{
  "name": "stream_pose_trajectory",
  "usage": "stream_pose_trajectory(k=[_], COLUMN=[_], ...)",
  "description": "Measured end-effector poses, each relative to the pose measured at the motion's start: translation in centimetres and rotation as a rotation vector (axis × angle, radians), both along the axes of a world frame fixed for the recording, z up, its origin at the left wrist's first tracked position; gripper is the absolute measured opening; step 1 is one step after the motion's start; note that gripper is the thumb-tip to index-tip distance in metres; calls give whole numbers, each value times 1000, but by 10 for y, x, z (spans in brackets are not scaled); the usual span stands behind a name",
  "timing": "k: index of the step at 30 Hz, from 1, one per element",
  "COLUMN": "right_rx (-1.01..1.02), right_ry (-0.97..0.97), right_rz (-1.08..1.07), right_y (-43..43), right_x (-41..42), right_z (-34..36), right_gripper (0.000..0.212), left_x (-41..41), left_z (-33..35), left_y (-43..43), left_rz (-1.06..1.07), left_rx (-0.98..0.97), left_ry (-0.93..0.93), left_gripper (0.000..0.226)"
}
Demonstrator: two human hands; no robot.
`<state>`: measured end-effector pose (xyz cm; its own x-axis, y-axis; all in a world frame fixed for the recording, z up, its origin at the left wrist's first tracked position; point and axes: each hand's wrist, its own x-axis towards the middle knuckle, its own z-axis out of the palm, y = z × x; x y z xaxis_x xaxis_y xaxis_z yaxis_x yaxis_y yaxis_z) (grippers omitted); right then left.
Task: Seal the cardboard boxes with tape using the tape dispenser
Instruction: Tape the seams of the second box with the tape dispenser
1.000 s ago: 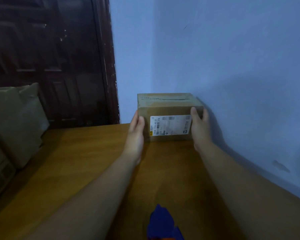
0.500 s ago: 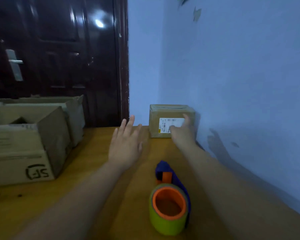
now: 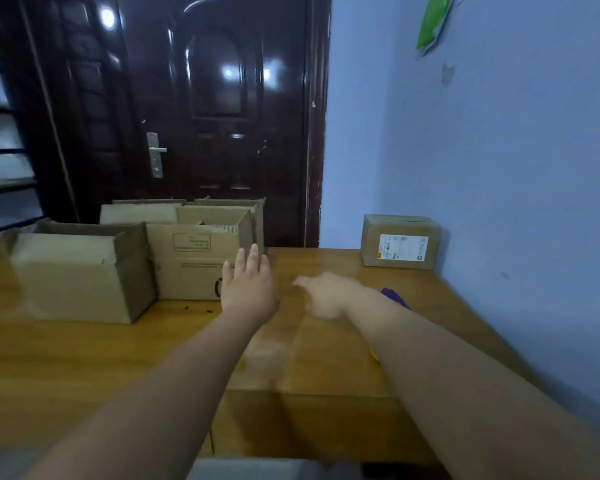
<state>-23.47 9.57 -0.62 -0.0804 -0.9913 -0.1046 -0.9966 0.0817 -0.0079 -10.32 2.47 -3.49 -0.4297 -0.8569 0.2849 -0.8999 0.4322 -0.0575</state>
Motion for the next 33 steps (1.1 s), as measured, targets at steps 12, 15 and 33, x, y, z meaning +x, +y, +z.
stream_pose_trajectory(k=[12, 15, 33], right_rx=[-423, -533, -514], right_ry=[-419, -470, -343], right_rz=[-47, -54, 189], right_y=[-85, -112, -109], right_x=[59, 67, 34], right_z=[-4, 6, 8], right_gripper=[70, 70, 7], left_x=[54, 59, 70], left_z=[-1, 7, 37], left_y=[-63, -83, -97], left_rz=[104, 81, 94], left_rx=[-72, -130, -77], left_ry=[451, 433, 376], left_gripper=[75, 75, 74])
